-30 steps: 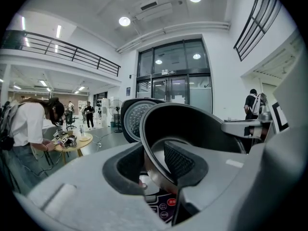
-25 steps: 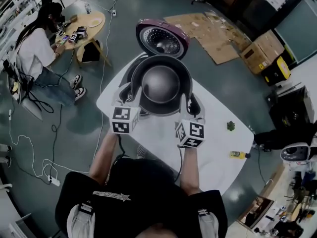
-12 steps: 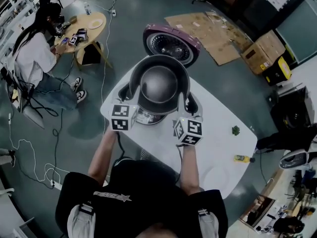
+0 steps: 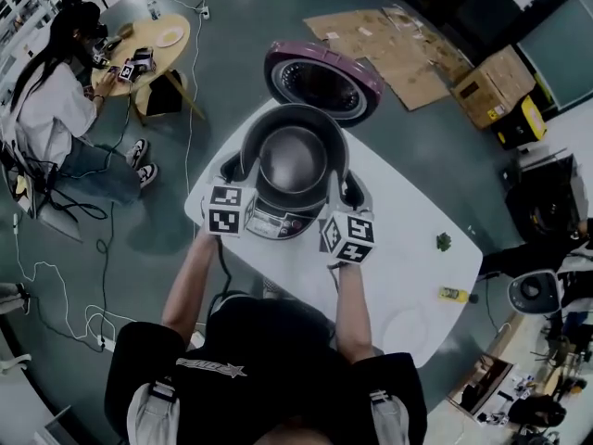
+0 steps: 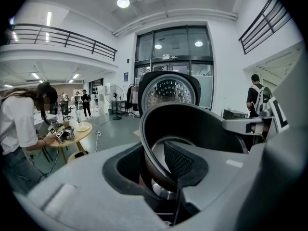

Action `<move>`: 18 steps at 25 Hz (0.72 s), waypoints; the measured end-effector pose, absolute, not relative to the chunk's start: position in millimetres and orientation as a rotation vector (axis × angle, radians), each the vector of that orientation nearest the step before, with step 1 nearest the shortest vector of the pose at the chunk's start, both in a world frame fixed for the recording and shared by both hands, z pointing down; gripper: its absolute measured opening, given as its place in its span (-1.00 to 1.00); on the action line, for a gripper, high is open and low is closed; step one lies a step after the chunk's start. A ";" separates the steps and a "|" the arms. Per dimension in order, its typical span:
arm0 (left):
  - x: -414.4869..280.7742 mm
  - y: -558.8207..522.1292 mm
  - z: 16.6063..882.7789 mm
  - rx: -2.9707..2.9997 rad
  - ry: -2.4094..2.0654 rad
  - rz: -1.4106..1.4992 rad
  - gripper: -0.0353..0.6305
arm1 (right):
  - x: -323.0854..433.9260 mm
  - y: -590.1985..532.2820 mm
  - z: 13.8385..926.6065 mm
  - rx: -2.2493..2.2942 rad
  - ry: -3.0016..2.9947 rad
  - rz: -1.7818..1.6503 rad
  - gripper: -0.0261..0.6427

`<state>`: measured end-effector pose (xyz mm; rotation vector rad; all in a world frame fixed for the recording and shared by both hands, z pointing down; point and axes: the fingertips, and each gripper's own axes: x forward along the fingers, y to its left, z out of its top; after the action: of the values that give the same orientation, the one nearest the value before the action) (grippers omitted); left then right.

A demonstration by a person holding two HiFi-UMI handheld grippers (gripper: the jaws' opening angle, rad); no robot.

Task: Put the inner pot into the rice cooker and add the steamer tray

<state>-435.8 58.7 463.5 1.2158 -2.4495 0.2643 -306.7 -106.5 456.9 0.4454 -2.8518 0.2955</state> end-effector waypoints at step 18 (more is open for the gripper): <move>-461.6 49.5 535.7 1.171 -2.226 0.418 -0.45 | -327.4 -111.0 528.1 0.438 -2.629 0.440 -0.64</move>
<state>-461.6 49.5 535.7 1.1706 -2.2262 0.4177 -327.4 -111.0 528.1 0.4376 -2.6288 0.4403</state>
